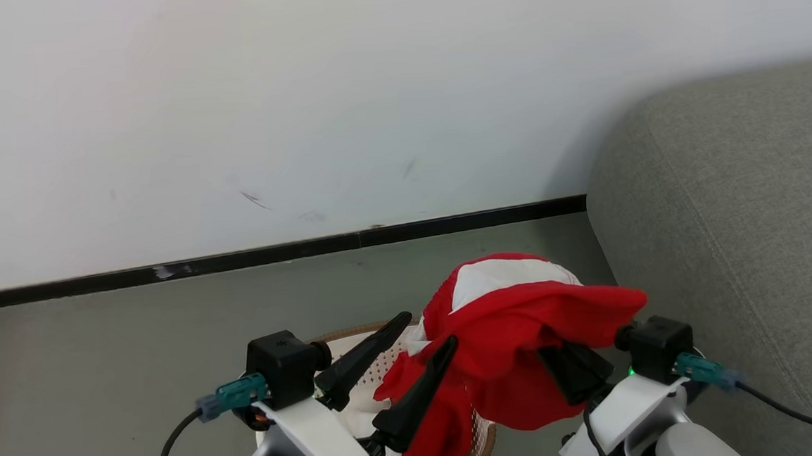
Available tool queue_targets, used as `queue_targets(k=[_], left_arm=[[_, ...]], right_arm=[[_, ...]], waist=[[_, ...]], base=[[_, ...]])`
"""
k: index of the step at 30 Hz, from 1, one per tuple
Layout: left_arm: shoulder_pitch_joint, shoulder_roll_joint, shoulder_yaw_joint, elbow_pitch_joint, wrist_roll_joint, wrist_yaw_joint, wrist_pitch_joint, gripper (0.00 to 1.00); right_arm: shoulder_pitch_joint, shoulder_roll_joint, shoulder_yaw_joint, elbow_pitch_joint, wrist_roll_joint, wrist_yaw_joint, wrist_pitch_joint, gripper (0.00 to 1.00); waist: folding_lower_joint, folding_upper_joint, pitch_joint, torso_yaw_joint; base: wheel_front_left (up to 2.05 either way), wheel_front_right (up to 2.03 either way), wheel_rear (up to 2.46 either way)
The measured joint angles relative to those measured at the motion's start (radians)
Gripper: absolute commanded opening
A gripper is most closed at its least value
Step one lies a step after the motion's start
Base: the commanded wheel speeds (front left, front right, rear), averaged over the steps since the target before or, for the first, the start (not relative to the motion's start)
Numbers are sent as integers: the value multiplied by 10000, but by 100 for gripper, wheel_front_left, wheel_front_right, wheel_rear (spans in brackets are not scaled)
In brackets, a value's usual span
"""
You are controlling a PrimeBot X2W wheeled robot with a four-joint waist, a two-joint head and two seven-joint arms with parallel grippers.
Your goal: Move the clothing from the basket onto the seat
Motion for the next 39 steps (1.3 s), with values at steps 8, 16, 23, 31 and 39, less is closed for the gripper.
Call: queue_targets(k=[8, 16, 23, 31, 39], left_arm=[[156, 100, -59, -8, 182, -173, -380, 100], [157, 305, -136, 21, 190, -288, -550, 100], [158, 341, -240, 25, 205, -383, -754, 100], [157, 345, -428, 31, 201, -449, -882, 100], [156, 347, -598, 67, 174, -512, -968, 100]], right_arm=[[230, -174, -681, -184, -42, 0, 0, 0], [376, -284, -1239, -468, -268, 0, 0, 0], [619, -290, -1590, -656, -362, 0, 0, 0], [871, -339, -2042, -897, -543, 0, 0, 0], [1196, -397, -2529, -1172, -706, 0, 0, 0]], waist=[[0, 0, 54, -305], [0, 0, 94, -690], [0, 0, 125, -1074], [0, 0, 119, -1577], [0, 0, 97, -2157]], base=[[0, 0, 0], [0, 0, 0], [0, 0, 0], [0, 0, 0], [0, 0, 0]])
